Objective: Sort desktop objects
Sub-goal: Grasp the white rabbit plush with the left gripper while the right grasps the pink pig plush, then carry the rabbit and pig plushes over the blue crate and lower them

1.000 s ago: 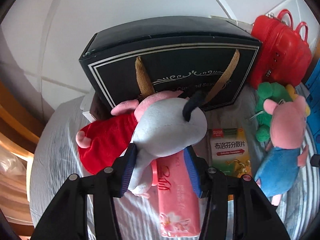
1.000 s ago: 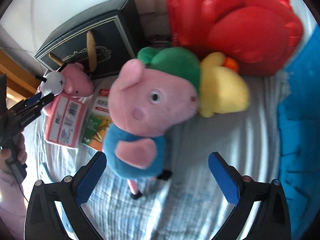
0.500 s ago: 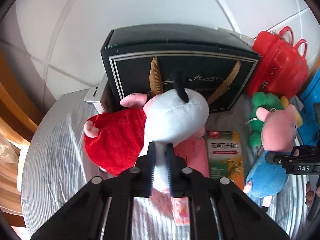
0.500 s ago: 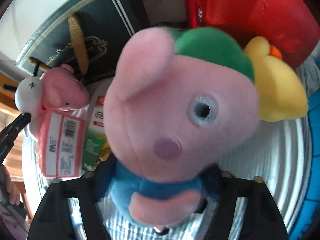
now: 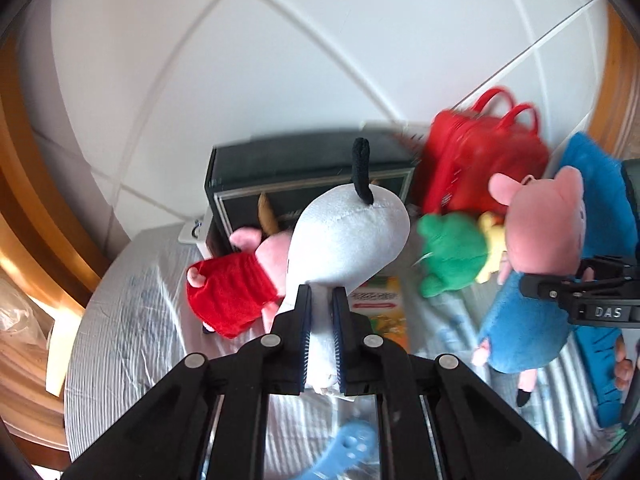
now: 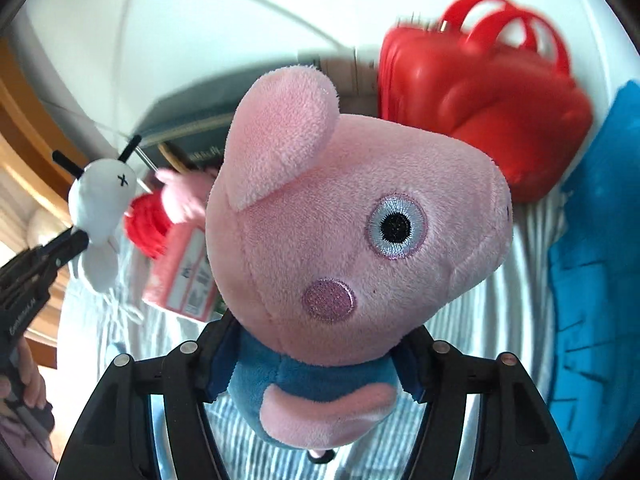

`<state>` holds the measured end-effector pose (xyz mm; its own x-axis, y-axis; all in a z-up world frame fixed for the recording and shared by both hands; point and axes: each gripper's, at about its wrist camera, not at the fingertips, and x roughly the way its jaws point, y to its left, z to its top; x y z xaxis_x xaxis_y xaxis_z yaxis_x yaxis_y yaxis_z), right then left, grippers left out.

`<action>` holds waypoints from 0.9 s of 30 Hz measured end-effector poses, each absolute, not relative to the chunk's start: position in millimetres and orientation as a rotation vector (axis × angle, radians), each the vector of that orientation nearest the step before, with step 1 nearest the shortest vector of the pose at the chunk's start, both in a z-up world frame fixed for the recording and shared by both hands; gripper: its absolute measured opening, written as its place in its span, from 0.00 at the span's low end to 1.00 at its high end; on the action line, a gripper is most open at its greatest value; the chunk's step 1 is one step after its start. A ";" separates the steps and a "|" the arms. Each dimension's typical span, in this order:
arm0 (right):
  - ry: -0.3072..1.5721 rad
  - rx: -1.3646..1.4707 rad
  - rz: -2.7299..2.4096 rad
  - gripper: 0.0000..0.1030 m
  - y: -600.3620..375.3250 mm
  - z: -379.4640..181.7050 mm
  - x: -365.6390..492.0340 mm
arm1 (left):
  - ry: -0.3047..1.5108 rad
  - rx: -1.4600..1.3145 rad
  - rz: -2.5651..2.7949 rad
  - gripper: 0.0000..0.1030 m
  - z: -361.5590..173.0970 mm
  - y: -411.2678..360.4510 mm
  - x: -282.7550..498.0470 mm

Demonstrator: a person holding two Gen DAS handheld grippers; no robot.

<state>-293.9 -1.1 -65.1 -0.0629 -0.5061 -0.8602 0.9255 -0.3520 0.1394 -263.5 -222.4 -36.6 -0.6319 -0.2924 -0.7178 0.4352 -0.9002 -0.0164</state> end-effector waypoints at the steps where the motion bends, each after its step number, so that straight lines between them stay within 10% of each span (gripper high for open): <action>1: 0.557 1.057 -1.663 0.64 0.8 -57.6 -291.5 | 0.254 1.041 -2.515 0.10 -28.8 -216.3 -260.1; 27: 0.371 0.730 -2.058 0.63 268.4 166.9 -364.6 | 0.081 0.712 -2.813 0.10 150.0 92.4 -267.6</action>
<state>-364.6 268.4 166.9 -0.4262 -0.6547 -0.6243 0.8314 -0.5555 0.0149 -267.6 92.4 150.0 -0.8529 -0.2159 -0.4753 0.2429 -0.9700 0.0047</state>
